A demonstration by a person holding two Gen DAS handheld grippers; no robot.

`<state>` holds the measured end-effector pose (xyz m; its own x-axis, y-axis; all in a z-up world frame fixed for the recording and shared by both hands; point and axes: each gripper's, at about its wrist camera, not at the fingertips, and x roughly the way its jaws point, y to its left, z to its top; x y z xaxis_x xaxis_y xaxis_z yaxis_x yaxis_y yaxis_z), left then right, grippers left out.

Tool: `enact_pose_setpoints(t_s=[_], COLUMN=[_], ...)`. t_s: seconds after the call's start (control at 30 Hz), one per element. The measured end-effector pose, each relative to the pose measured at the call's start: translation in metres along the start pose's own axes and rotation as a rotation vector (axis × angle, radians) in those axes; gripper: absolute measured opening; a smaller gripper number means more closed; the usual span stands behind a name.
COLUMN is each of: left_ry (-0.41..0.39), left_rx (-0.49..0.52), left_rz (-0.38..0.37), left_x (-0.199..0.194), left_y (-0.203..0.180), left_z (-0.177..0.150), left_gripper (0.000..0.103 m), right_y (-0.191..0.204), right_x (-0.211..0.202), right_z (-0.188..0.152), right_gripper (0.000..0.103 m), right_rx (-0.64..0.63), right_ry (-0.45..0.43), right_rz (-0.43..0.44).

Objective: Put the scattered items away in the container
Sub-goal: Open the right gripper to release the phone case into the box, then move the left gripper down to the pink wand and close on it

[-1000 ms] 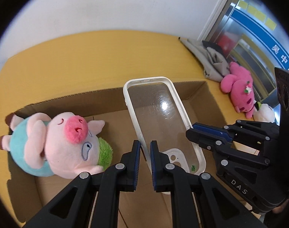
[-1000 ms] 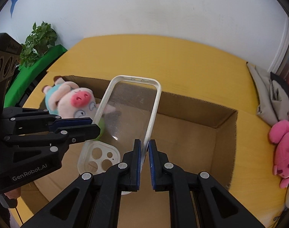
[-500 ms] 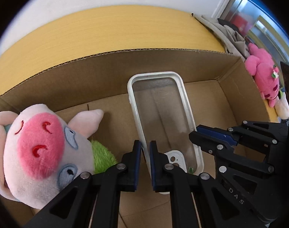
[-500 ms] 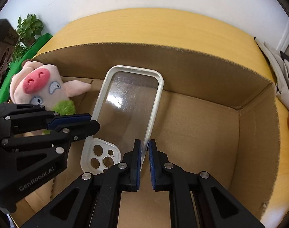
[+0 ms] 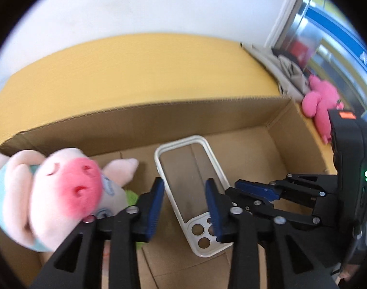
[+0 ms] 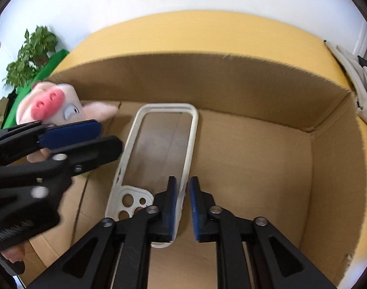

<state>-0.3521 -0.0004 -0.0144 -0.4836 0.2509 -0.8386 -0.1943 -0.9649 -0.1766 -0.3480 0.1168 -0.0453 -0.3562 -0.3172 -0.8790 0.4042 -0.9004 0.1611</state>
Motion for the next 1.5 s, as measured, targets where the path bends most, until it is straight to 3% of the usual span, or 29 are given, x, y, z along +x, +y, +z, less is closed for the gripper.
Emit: enact_pose_setpoints(t_s=[0.07,0.13,0.23,0.3,0.47,0.7,0.83,1.1,1.23,1.5], left_ry=[-0.025,-0.067,-0.170,-0.270,-0.434,-0.477,-0.484,-0.492,-0.496,-0.460], left_rx=[-0.013,-0.013,-0.005,0.006,0.010,-0.011,-0.010,-0.057,-0.040,-0.008], left_rz=[0.020,0.043,0.047,0.041,0.116,0.125,0.100,0.087,0.124,0.129], left_x=[-0.013,-0.033,-0.074,-0.106,-0.174,-0.209,-0.216,-0.227,-0.231,-0.220], left_y=[0.005,0.010,0.014,0.014,0.007,-0.028,-0.045,-0.053,-0.058,-0.060], left_z=[-0.002,-0.006,-0.020,-0.036,-0.095,-0.172,-0.198,-0.221,-0.223,-0.225], left_gripper=[0.050,0.051,0.058,0.079,0.081,0.081,0.081,0.081,0.081,0.081], right_y=[-0.005,-0.009,-0.006,0.007,0.038,0.070,0.080,0.097,0.099,0.098], right_x=[-0.014,-0.040,-0.079,-0.107,-0.140,-0.173,-0.181,-0.190,-0.192,-0.189], right_z=[-0.001,-0.006,-0.022,-0.040,-0.094,-0.167,-0.185,-0.206,-0.210,-0.210], right_gripper=[0.062,0.085,0.095,0.102,0.103,0.103,0.103,0.103,0.103,0.103], right_rx=[0.019,0.053,0.058,0.014,-0.022,-0.024,-0.024,-0.056,-0.056,-0.052], right_ry=[-0.040,-0.109,-0.180,-0.228,-0.268,-0.318,-0.324,-0.311,-0.321,-0.314], right_rz=[0.008,0.016,0.054,0.073,0.044,-0.078,-0.086,-0.114,-0.131,-0.128])
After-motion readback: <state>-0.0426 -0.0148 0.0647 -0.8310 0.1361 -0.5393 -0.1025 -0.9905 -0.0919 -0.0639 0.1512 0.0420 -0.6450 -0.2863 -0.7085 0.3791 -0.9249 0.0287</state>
